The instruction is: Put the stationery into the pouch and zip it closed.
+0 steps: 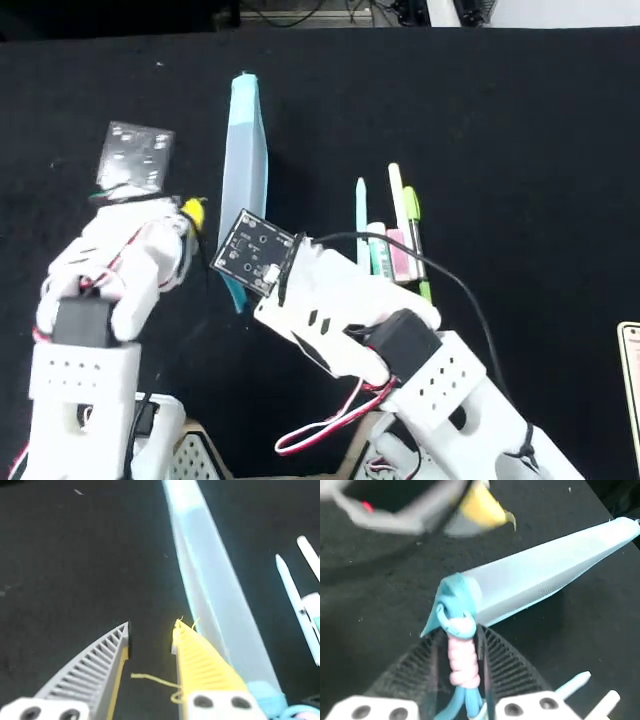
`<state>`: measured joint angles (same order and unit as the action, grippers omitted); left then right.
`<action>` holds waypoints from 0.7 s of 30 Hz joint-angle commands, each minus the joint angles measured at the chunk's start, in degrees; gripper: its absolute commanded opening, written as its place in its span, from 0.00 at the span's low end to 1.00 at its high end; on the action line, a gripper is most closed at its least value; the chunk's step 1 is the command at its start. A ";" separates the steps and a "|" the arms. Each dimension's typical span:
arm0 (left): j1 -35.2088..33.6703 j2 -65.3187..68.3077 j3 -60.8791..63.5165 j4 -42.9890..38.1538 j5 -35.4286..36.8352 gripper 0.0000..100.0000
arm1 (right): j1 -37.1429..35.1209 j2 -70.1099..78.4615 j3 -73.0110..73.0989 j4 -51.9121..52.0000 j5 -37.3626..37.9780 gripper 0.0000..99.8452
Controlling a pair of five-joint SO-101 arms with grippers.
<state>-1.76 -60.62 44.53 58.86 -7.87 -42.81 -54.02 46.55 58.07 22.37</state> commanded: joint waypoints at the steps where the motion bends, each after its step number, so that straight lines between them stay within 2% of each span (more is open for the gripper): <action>1: -0.22 -5.80 -0.92 0.35 0.79 0.15 | -0.62 -1.19 -0.40 -1.67 0.09 0.01; 7: 7.34 -12.75 -4.35 3.96 0.62 0.15 | -3.78 -1.19 -0.31 -1.67 0.09 0.01; 11: 10.95 -9.41 -2.86 3.78 0.62 0.15 | -6.86 -1.19 -0.31 -1.67 0.09 0.01; 21: 11.30 -5.10 1.36 3.52 0.53 0.15 | -6.77 -1.19 -0.40 -2.81 -2.73 0.01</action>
<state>9.32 -65.98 45.23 62.55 -7.87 -48.97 -54.02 46.64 57.19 20.26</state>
